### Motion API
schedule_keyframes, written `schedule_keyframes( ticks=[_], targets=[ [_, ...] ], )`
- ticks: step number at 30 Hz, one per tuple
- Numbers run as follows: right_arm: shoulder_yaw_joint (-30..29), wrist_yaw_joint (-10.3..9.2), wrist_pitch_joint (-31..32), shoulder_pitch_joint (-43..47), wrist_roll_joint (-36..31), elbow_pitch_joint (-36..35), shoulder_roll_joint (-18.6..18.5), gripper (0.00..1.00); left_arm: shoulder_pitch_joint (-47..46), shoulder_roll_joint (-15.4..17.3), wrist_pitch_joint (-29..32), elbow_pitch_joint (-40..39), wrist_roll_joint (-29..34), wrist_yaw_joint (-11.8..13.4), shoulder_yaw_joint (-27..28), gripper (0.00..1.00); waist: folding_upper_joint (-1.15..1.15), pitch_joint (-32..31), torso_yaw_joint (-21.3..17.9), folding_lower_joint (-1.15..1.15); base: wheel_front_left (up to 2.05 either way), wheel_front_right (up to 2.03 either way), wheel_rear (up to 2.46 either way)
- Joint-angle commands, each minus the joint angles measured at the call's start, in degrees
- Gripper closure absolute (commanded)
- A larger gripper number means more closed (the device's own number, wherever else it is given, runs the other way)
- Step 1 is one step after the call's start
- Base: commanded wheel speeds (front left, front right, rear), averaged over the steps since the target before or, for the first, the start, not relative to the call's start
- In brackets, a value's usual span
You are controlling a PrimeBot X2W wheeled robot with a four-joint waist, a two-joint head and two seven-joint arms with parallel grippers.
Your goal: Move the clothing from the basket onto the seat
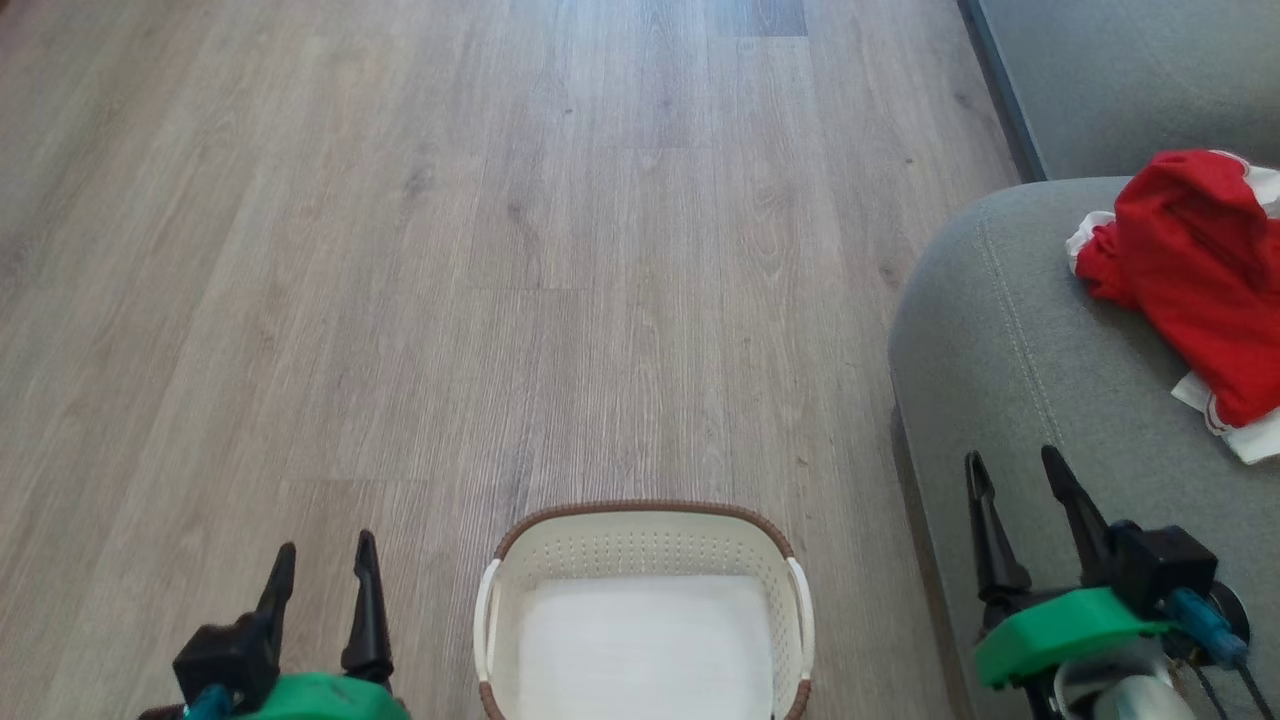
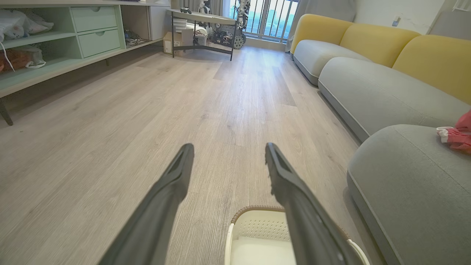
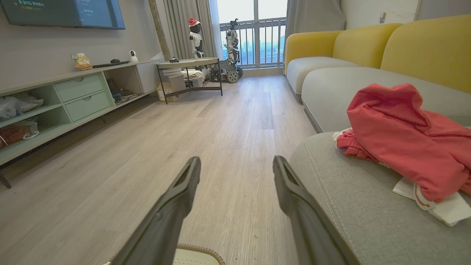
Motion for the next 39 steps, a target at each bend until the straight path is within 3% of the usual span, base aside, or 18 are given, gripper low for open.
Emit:
schedule_keyframes(
  ticks=[1,23,24,29,39],
  targets=[
    [1.07,-0.02,-0.34,-0.95,0.57,-2.31,0.1,0.0,-1.56,-0.07,-0.72,-1.82,0.6,-0.13,2.57,0.0,0.0,-0.01,0.08,0.0,0.0,0.0,0.0],
    [0.92,-0.02,0.02,-0.85,1.0,-2.0,0.1,0.0,-1.56,-1.59,-0.72,-0.74,2.25,-2.02,4.13,0.0,0.0,0.2,-0.17,0.0,0.0,0.0,0.0],
    [-0.37,0.0,0.1,0.71,0.58,-0.17,0.23,1.0,0.74,-1.64,0.0,0.91,1.66,-1.99,1.69,1.0,0.0,0.21,-0.17,0.0,0.0,0.0,0.0],
    [-0.29,0.0,0.19,2.05,0.85,4.3,0.36,1.0,1.7,-2.09,0.21,4.91,1.44,-2.05,0.81,1.0,0.0,0.24,-0.2,0.0,0.0,0.0,0.0],
    [-0.75,0.0,1.88,1.26,7.45,4.12,0.34,1.0,0.48,-2.5,1.69,5.11,-4.35,-3.58,2.4,1.0,0.0,0.51,-0.44,0.0,0.0,0.0,0.0]
  ],
)
